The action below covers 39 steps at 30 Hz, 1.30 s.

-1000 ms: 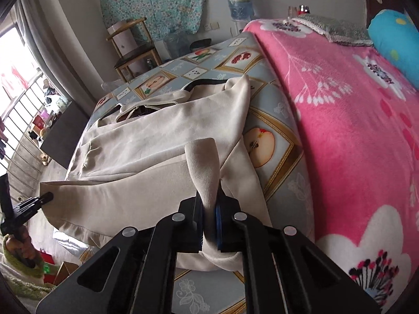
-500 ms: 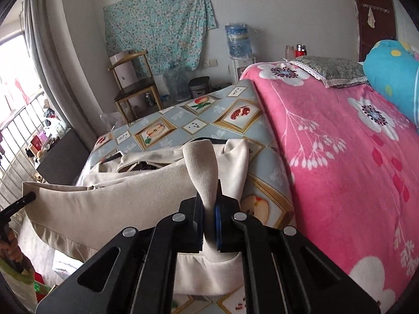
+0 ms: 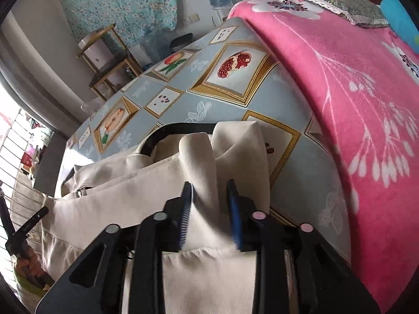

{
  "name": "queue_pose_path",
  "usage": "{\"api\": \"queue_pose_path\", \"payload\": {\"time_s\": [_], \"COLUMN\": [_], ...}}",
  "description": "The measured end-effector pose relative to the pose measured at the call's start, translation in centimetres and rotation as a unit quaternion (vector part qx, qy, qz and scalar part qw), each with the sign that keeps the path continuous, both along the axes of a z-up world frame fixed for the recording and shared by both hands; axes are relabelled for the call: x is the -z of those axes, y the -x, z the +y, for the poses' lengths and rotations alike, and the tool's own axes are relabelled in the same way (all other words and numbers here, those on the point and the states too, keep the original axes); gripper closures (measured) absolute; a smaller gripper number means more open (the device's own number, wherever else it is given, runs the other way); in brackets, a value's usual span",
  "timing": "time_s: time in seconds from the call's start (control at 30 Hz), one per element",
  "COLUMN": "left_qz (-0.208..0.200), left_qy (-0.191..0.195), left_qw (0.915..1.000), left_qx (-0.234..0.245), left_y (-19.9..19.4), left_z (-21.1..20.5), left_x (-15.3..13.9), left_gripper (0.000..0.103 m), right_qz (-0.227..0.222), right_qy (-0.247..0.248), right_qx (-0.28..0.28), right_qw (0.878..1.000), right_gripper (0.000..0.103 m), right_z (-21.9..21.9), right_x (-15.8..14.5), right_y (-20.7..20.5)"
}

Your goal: Fold large clothes

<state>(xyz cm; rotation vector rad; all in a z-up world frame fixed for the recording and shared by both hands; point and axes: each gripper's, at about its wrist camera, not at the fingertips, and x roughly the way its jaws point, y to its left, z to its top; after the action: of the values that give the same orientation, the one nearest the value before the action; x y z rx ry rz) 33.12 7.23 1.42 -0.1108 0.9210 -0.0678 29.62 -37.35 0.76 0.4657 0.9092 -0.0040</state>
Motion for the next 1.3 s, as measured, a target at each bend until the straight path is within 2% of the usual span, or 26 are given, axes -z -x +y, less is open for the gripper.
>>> {"api": "queue_pose_path", "payload": {"time_s": [0.03, 0.1, 0.17, 0.23, 0.3, 0.4, 0.47, 0.53, 0.6, 0.67, 0.73, 0.77, 0.83, 0.9, 0.93, 0.97, 1.03, 1.07, 1.1, 1.13, 1.17, 1.27, 1.3], "left_qz": [-0.009, -0.017, -0.013, -0.006, 0.014, 0.046, 0.065, 0.079, 0.066, 0.061, 0.052, 0.049, 0.047, 0.038, 0.032, 0.026, 0.013, 0.009, 0.003, -0.006, -0.016, -0.056, -0.071], "left_qy": [0.003, 0.027, 0.056, 0.103, 0.137, 0.192, 0.225, 0.257, 0.286, 0.331, 0.377, 0.386, 0.389, 0.382, 0.371, 0.356, 0.309, 0.281, 0.252, 0.223, 0.192, 0.099, 0.073], "left_qw": [0.9999, 0.9995, 0.998, 0.9929, 0.9876, 0.9787, 0.9717, 0.9632, 0.9558, 0.9407, 0.9224, 0.918, 0.9155, 0.9171, 0.9206, 0.9258, 0.9417, 0.9504, 0.9592, 0.9674, 0.975, 0.9909, 0.9926], "left_qx": [-0.004, 0.007, 0.028, 0.058, 0.075, 0.056, 0.03, 0.008, -0.017, -0.039, -0.064, -0.077, -0.093, -0.109, -0.116, -0.125, -0.131, -0.132, -0.128, -0.121, -0.111, -0.073, -0.065], "left_y": [1.1, 3.8, 7.0, 10.2, 13.3, 16.3, 16.8, 16.4, 15.9, 15.1, 14.8, 14.5, 13.9, 13.5, 13.4, 13.4, 13.6, 13.5, 13.4, 13.4, 13.4, 13.8, 14.2], "left_z": [0.6, 1.5, 1.8, 1.7, 1.5, 1.9, 2.6, 3.3, 4.3, 5.4, 6.4, 6.6, 6.4, 5.9, 5.8, 5.3, 4.0, 3.5, 2.9, 2.3, 1.6, -0.4, -0.9], "left_x": [-0.6, -1.6, -1.8, -1.4, -0.1, 2.6, 4.4, 5.9, 6.2, 6.8, 7.5, 7.6, 7.6, 7.5, 7.2, 7.1, 6.5, 6.2, 5.8, 5.3, 4.6, 2.4, 1.5], "left_gripper": [0.07, 0.07, 0.064, 0.052, 0.048, 0.042, 0.041, 0.04, 0.034, 0.032, 0.032, 0.032, 0.032, 0.032, 0.033, 0.034, 0.048, 0.052, 0.059, 0.068, 0.071, 0.084, 0.094], "right_qz": [-0.012, -0.02, -0.014, 0.0, 0.017, 0.037, 0.047, 0.059, 0.046, 0.036, 0.025, 0.017, 0.002, -0.015, -0.02, -0.025, -0.031, -0.03, -0.024, -0.016, -0.012, -0.019, -0.025], "right_qy": [-0.016, -0.038, -0.054, -0.066, -0.088, -0.163, -0.201, -0.207, -0.206, -0.177, -0.188, -0.2, -0.207, -0.211, -0.207, -0.198, -0.164, -0.146, -0.126, -0.105, -0.089, -0.043, -0.032], "right_qx": [0.003, 0.004, 0.001, -0.003, 0.006, 0.028, 0.047, 0.066, 0.075, 0.092, 0.119, 0.133, 0.161, 0.182, 0.191, 0.2, 0.206, 0.208, 0.21, 0.209, 0.204, 0.183, 0.177], "right_qw": [1.0, 0.999, 0.998, 0.998, 0.996, 0.985, 0.977, 0.974, 0.975, 0.979, 0.975, 0.97, 0.965, 0.96, 0.959, 0.959, 0.964, 0.967, 0.969, 0.972, 0.975, 0.982, 0.983], "right_gripper": [0.045, 0.044, 0.04, 0.039, 0.038, 0.038, 0.038, 0.038, 0.038, 0.038, 0.038, 0.038, 0.038, 0.038, 0.038, 0.038, 0.038, 0.041, 0.046, 0.059, 0.072, 0.088, 0.089], "right_z": [-0.3, -0.7, -0.5, 0.2, 0.9, 1.3, 1.3, 1.4, 1.5, 1.5, 1.0, 0.7, 0.3, 0.4, 0.5, 1.0, 1.8, 2.1, 2.0, 2.0, 2.1, 2.8, 3.0], "right_x": [-0.8, -1.6, -1.7, -1.0, 0.4, 3.2, 5.0, 6.3, 6.4, 6.0, 6.4, 6.5, 6.7, 6.9, 7.0, 7.1, 6.6, 6.3, 5.9, 5.6, 5.4, 3.7, 3.0], "right_y": [1.5, 4.1, 7.0, 10.1, 13.0, 16.7, 17.9, 18.2, 18.0, 17.4, 17.0, 16.9, 16.4, 16.0, 15.8, 15.6, 15.0, 14.6, 14.5, 14.3, 14.1, 14.1, 14.4]}}
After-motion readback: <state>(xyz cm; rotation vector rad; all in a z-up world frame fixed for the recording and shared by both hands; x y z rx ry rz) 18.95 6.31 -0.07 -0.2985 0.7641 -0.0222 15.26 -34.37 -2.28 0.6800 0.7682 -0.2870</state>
